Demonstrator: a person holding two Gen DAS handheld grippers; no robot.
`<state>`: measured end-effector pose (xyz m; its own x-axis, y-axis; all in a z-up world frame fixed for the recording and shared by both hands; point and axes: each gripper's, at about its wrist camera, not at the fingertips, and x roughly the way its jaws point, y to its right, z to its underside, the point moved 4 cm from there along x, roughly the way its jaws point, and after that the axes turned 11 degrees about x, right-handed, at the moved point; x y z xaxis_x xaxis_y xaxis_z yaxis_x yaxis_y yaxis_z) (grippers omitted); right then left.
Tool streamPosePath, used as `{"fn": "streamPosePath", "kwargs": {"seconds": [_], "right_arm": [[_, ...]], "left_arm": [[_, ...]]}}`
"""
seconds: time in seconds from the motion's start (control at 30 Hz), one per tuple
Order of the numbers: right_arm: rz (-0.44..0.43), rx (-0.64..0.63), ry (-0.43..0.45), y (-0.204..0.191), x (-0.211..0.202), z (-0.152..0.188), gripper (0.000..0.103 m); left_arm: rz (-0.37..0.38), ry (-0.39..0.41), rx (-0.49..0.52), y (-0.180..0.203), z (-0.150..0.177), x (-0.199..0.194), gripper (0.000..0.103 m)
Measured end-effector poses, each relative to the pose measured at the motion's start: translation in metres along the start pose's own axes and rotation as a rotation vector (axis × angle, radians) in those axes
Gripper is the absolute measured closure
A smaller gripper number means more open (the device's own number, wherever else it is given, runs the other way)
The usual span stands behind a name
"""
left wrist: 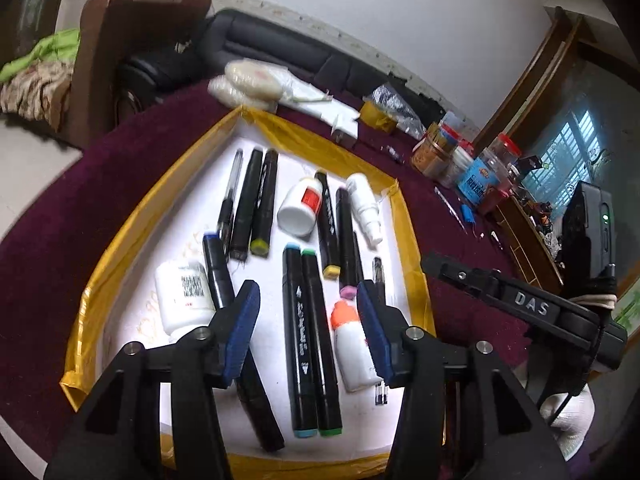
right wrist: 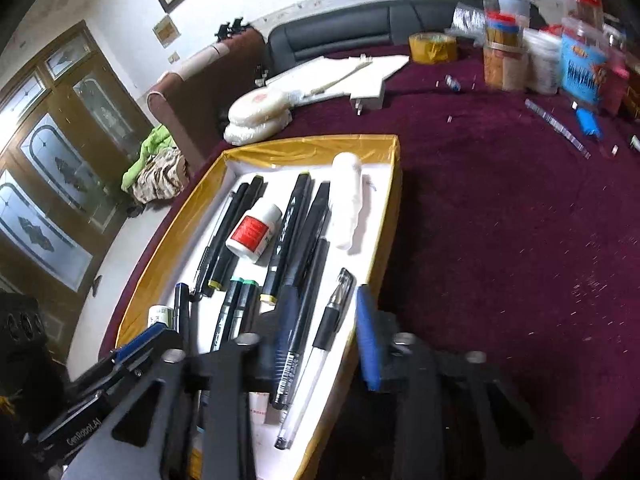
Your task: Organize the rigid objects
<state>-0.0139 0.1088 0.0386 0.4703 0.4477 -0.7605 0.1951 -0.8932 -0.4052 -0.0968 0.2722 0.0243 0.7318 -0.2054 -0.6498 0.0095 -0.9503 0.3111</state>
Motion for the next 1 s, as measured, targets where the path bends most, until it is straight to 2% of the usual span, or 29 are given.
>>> {"fn": "streamPosePath", "kwargs": {"seconds": [0.03,0.1,0.13,0.17,0.27,0.3,0.33,0.37,0.4,0.43,0.47,0.53,0.57,0.6,0.63,0.73,0.9,1.0], "right_arm": [[0.003,-0.018,0.026,-0.001,-0.006,0.0,0.064],[0.015,-0.05,0.071,-0.003,-0.017,0.001,0.064],[0.022,-0.072,0.104,-0.004,-0.024,0.002,0.064],[0.026,-0.09,0.132,-0.005,-0.031,0.003,0.064],[0.027,-0.125,0.223,-0.008,-0.053,0.007,0.06],[0.025,-0.13,0.255,-0.009,-0.06,0.009,0.057],[0.025,-0.134,0.311,-0.008,-0.071,0.012,0.047],[0.033,-0.138,0.358,-0.007,-0.08,0.013,0.036],[0.05,-0.137,0.415,-0.006,-0.088,0.017,0.03],[0.067,-0.133,0.479,-0.004,-0.097,0.019,0.019],[0.084,-0.125,0.544,-0.002,-0.105,0.021,0.011],[0.105,-0.11,0.624,0.004,-0.115,0.025,0.007],[0.113,-0.106,0.644,0.007,-0.118,0.027,0.006],[0.123,-0.108,0.653,0.009,-0.12,0.027,0.006],[0.136,-0.114,0.655,0.011,-0.12,0.028,0.006],[0.179,-0.128,0.634,0.02,-0.116,0.028,0.006],[0.188,-0.181,0.566,0.024,-0.103,0.041,0.006],[0.201,-0.254,0.552,0.016,-0.099,0.054,0.006]], "left_arm": [[-0.012,0.023,0.014,0.003,-0.002,-0.005,0.052],[-0.047,0.082,0.038,0.008,-0.006,-0.017,0.051],[-0.084,0.122,0.055,0.01,-0.009,-0.026,0.051],[-0.154,0.185,0.085,0.015,-0.012,-0.039,0.047],[-0.364,0.429,0.182,0.038,-0.016,-0.091,0.004],[-0.39,0.487,0.192,0.044,-0.014,-0.104,0.0],[-0.395,0.58,0.205,0.053,-0.012,-0.122,0.0],[-0.369,0.636,0.217,0.06,-0.01,-0.13,0.0],[-0.328,0.677,0.232,0.066,-0.009,-0.134,0.0],[-0.277,0.69,0.25,0.071,-0.011,-0.134,0.0],[-0.213,0.661,0.269,0.075,-0.016,-0.127,0.0],[-0.083,0.53,0.292,0.081,-0.027,-0.103,0.0],[-0.041,0.457,0.282,0.083,-0.031,-0.089,0.0],[-0.03,0.406,0.263,0.083,-0.033,-0.078,0.0],[-0.039,0.377,0.243,0.082,-0.033,-0.069,0.0],[-0.134,0.324,0.207,0.079,-0.031,-0.048,0.0],[-0.334,0.174,0.185,0.075,-0.026,-0.025,0.0],[-0.338,0.083,0.187,0.078,-0.013,-0.016,0.0]]}}
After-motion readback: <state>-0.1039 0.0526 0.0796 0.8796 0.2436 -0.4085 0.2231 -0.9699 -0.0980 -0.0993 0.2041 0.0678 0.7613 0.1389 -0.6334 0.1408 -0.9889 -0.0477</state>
